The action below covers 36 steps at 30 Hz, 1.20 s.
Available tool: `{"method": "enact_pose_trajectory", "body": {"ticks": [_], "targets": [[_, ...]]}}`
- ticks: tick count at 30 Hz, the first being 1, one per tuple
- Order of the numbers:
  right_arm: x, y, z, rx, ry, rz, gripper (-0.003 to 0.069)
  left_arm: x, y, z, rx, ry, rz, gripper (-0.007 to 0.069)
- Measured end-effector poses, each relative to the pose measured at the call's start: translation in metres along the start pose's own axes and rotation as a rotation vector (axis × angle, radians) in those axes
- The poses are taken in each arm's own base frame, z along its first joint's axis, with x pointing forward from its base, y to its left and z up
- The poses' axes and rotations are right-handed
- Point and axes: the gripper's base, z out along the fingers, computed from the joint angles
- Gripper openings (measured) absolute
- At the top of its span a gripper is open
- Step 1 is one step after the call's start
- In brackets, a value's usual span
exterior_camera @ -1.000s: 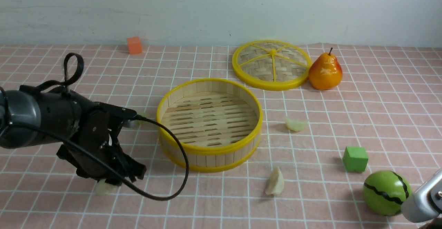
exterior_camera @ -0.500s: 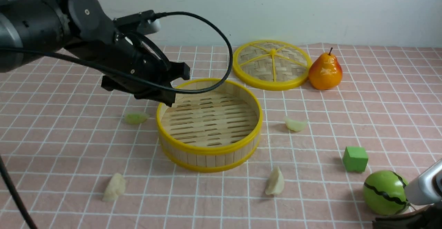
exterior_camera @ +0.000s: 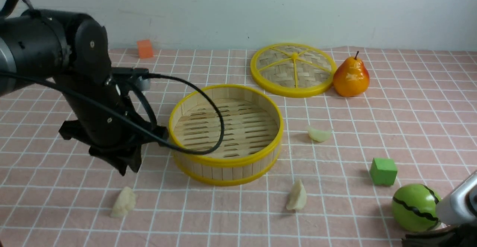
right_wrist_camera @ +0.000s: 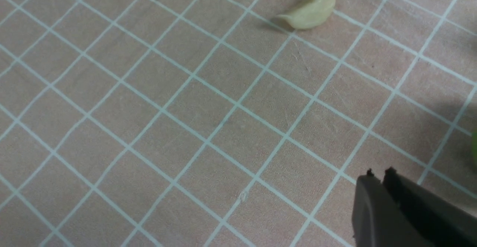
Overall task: Put the dumplings into the steamer on the table with the pink tablecloth.
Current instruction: 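Reach for and grasp a dumpling on the table with the left gripper, then place the dumpling into the bamboo steamer basket with the left gripper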
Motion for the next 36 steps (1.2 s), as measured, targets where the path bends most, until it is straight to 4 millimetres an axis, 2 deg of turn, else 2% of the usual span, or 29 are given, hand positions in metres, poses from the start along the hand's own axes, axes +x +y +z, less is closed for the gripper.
{"method": "enact_pose_trajectory", "body": {"ticks": [3,6,9,10,11,12,13,15,20,22,23,25,26,27,29,31,34,35,36], "targets": [[0.0,0.0,0.0,-0.003,-0.005,0.003,0.0042,0.006,0.006,0.031,-0.049,0.014,0.013,0.0362],[-0.001,0.0,0.0,-0.002,-0.006,0.0,0.0045,0.005,0.008,0.054,-0.076,0.033,0.031,0.0415],[-0.001,0.0,0.0,-0.002,-0.006,0.0,0.0049,0.004,0.009,0.067,-0.085,0.047,0.041,0.0403],[-0.001,0.0,0.0,-0.003,-0.006,0.0,0.0051,0.004,0.009,0.075,-0.091,0.065,0.04,0.0352],[-0.001,0.0,0.0,-0.003,-0.006,0.0,0.0052,0.004,0.009,0.077,-0.092,0.068,0.039,0.0344],[-0.001,0.0,0.0,-0.003,-0.006,0.0,0.0053,0.005,0.009,0.08,-0.096,0.079,0.029,0.0269],[-0.001,0.0,0.0,-0.003,-0.006,0.0,0.0054,0.005,0.01,0.08,-0.099,0.081,0.021,0.0238],[-0.001,0.0,0.0,-0.002,-0.006,0.0,0.0057,0.005,0.01,0.078,-0.099,0.074,0.006,0.022],[-0.001,0.0,0.0,-0.001,-0.008,0.0,0.006,-0.003,0.003,0.058,-0.04,0.033,-0.045,0.0225],[-0.001,0.0,0.0,0.002,-0.013,0.0,0.006,-0.016,-0.008,0.031,0.052,-0.043,-0.056,0.0225],[-0.001,0.0,0.0,0.004,-0.016,0.0,0.0062,-0.026,-0.019,0.011,0.124,-0.106,-0.051,0.0225],[-0.002,-0.001,0.0,0.008,-0.022,0.0,0.0064,-0.039,-0.037,-0.012,0.214,-0.188,-0.009,0.0225],[-0.002,-0.001,0.0,0.008,-0.022,0.0,0.0064,-0.042,-0.04,-0.017,0.226,-0.207,0.0,0.0225],[-0.003,-0.001,0.0,0.012,-0.029,0.0,0.0065,-0.051,-0.058,-0.03,0.282,-0.272,0.051,0.0225],[-0.003,-0.001,0.0,0.014,-0.032,0.001,0.0067,-0.062,-0.075,-0.034,0.304,-0.324,0.095,0.0225],[-0.003,-0.001,0.0,0.014,-0.033,0.001,0.007,-0.071,-0.083,-0.027,0.3,-0.341,0.099,0.0225],[-0.003,-0.001,0.0,0.014,-0.033,0.001,0.0074,-0.08,-0.083,0.003,0.253,-0.305,0.068,0.0225],[-0.003,-0.001,0.0,0.014,-0.033,0.001,0.0076,-0.083,-0.081,0.027,0.212,-0.262,0.045,0.0225],[-0.003,-0.001,0.0,0.014,-0.033,0.001,0.0078,-0.083,-0.079,0.041,0.187,-0.237,0.031,0.0225]]}}
